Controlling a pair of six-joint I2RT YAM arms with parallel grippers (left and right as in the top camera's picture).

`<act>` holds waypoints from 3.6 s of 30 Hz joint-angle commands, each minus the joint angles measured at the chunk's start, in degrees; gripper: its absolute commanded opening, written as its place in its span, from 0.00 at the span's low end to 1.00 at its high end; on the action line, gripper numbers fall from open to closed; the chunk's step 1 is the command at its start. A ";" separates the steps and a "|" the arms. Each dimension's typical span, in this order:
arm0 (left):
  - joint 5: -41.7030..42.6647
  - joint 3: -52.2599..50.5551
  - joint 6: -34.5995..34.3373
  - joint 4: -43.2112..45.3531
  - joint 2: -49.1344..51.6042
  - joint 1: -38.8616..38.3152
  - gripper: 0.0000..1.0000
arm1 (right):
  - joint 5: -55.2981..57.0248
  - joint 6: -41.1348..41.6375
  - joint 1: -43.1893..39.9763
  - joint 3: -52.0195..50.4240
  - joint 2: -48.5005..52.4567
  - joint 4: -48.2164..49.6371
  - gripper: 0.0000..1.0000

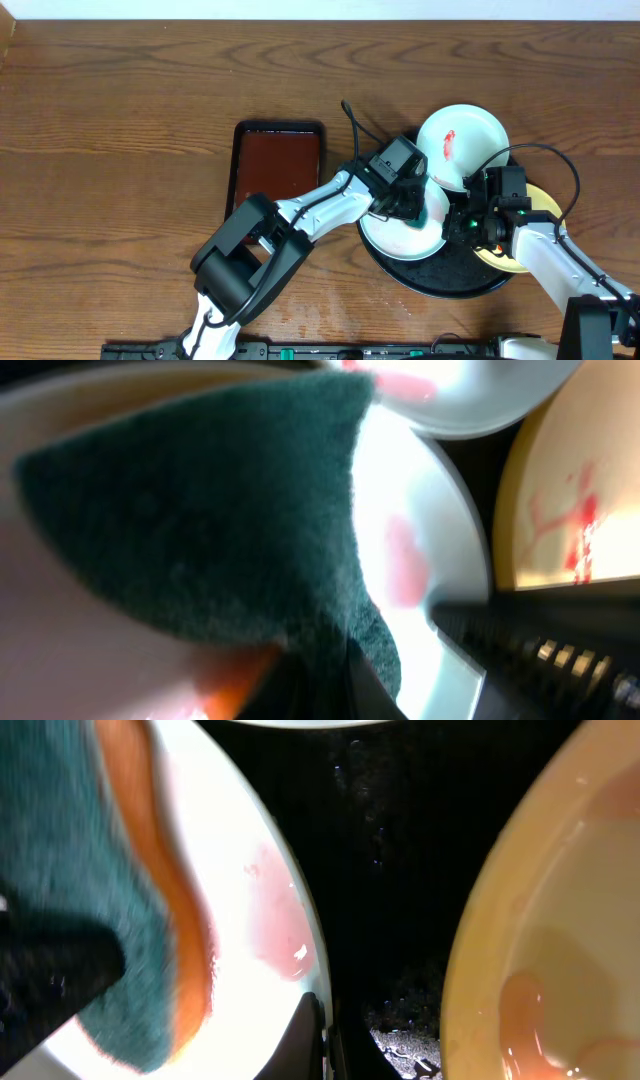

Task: Clean dirty plates on tray and stack at the side
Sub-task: 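Wipe the sponge across the green plate held by the right gripper, then return the sponge to the black tray with the left gripper, then lift the wiped green plate with the right gripper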

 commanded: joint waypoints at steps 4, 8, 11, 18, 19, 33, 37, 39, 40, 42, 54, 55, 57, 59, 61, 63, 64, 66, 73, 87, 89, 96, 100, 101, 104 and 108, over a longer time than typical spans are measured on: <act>-18.03 2.05 2.03 -19.52 1.18 3.19 0.07 | 0.11 -0.72 1.16 -0.35 1.42 -0.13 0.01; -24.35 7.96 2.25 -29.75 1.18 4.17 0.07 | 0.11 -0.72 1.16 -0.35 1.42 -0.09 0.01; -25.73 9.86 2.84 -32.46 1.18 4.11 0.07 | 0.13 -0.74 1.16 -0.35 1.42 -0.09 0.01; -21.14 9.57 2.67 -23.32 2.19 3.21 0.07 | 0.11 -0.72 1.16 -0.35 1.42 0.09 0.01; -19.28 9.53 2.67 -21.03 2.60 2.84 0.07 | 0.11 -0.72 1.14 -0.35 1.42 0.09 0.01; 4.76 9.44 6.60 -15.78 5.97 -2.80 0.07 | 0.13 -0.72 1.14 -0.35 1.42 -0.04 0.01; 4.79 9.44 6.78 -20.37 4.57 -2.84 0.08 | 0.13 -0.72 1.14 -0.35 1.42 -0.04 0.01; 4.79 9.44 6.84 -23.52 4.07 -2.84 0.08 | 0.13 -0.72 1.14 -0.35 1.42 -0.04 0.01; 4.79 9.44 7.13 -24.41 4.04 -2.84 0.07 | 0.13 -0.72 1.16 -0.35 1.42 -0.04 0.01; 4.79 9.44 7.23 -25.55 4.04 -2.82 0.07 | 0.13 -0.72 1.16 -0.35 1.42 -0.02 0.01; -22.93 13.38 3.19 -40.79 3.96 3.26 0.07 | 0.13 -0.76 1.16 -0.35 1.42 -0.02 0.01; -24.28 13.46 2.99 -40.74 3.96 3.85 0.07 | 0.13 -0.76 1.14 -0.35 1.42 -0.04 0.01; -24.24 14.03 2.89 -40.81 3.96 4.61 0.08 | 0.13 -0.76 1.14 -0.35 1.42 -0.09 0.01; -24.22 14.73 2.54 -41.20 3.43 5.05 0.08 | 0.13 -0.83 1.14 -0.35 1.42 -0.13 0.01; -24.04 15.50 1.88 -42.14 2.01 5.27 0.07 | 0.13 -1.01 1.14 -0.35 1.42 -0.17 0.01; -24.02 16.00 1.29 -43.43 -0.28 5.68 0.07 | 0.13 -1.01 1.14 -0.35 1.42 -0.24 0.01; -24.02 16.02 1.31 -43.93 -2.21 6.05 0.07 | 0.13 -1.01 1.14 -0.35 1.42 -0.26 0.01; -24.04 16.02 1.33 -44.72 -5.01 6.93 0.07 | 0.13 -1.01 1.14 -0.35 1.42 -0.24 0.01; -24.11 15.96 4.22 -46.86 -13.75 14.21 0.08 | 0.13 -2.86 1.16 -0.35 1.42 0.44 0.02; -24.02 1.40 5.27 -38.56 -13.51 23.50 0.16 | 2.69 -3.52 1.16 4.44 -5.51 -6.60 0.01; -24.02 1.68 5.25 -38.56 -13.88 23.50 0.23 | 5.77 -3.52 1.29 5.75 -8.68 -8.87 0.01; -23.58 2.69 5.25 -39.52 -18.75 23.50 0.43 | 21.14 -3.50 7.17 7.52 -19.96 -11.65 0.01; -23.58 2.67 5.25 -40.44 -23.98 23.50 0.48 | 33.22 -3.37 12.92 7.54 -24.98 -11.58 0.01; -23.58 2.67 5.27 -40.68 -25.62 23.50 0.50 | 36.33 -3.02 14.64 7.54 -25.99 -11.45 0.01; -23.58 2.67 5.25 -41.00 -30.36 23.50 0.51 | 43.98 -2.91 19.47 7.56 -27.61 -10.45 0.01; -23.61 2.67 5.25 -40.98 -36.26 23.50 0.58 | 55.60 -3.52 27.34 7.78 -27.69 -9.75 0.01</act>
